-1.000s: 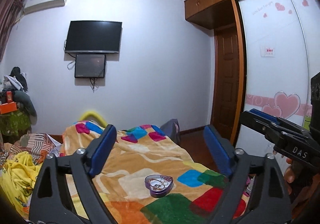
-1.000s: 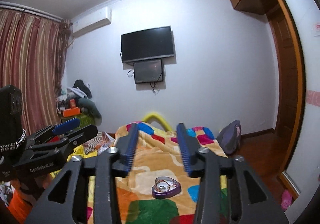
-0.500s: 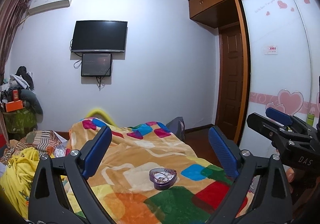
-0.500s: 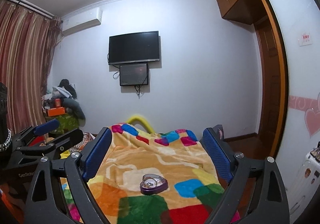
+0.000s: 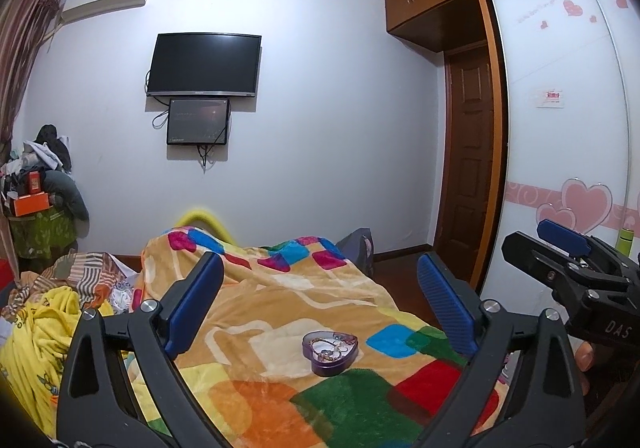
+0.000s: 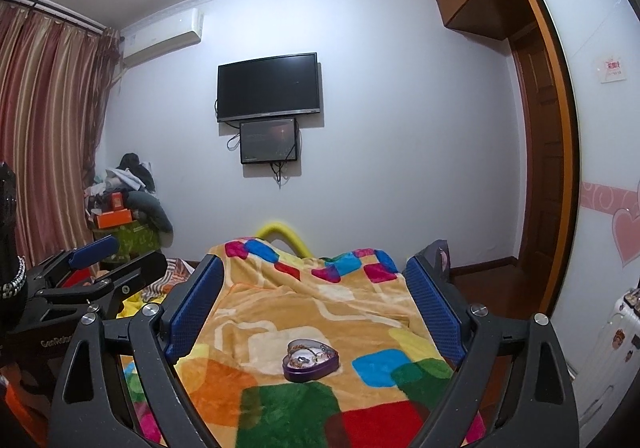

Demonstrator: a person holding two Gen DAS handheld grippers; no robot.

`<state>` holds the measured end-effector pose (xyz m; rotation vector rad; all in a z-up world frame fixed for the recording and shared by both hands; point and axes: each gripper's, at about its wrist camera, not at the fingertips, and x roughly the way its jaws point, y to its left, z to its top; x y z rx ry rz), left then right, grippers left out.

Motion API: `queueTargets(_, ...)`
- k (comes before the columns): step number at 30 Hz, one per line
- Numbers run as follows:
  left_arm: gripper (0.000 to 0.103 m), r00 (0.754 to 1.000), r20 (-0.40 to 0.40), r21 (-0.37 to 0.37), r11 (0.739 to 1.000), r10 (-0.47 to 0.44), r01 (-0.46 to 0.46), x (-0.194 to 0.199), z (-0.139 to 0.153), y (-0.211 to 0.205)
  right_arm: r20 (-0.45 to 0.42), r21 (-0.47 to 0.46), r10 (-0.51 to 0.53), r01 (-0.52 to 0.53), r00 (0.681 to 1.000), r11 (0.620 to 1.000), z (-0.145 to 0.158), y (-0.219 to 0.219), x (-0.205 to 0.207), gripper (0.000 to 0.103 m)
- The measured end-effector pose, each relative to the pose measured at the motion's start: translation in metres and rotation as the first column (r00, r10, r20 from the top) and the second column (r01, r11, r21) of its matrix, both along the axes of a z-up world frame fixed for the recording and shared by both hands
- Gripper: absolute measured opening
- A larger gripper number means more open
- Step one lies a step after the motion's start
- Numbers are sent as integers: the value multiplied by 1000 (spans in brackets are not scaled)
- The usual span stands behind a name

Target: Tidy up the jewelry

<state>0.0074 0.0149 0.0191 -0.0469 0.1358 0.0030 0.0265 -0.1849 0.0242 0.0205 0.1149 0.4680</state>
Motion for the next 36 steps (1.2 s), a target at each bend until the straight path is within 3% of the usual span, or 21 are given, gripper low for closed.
queueTargets(36,103,1000,-23,-14,1000,-4,4,6,-4,0,-38,2,4,-4,999,1000,-1,-2,0,91)
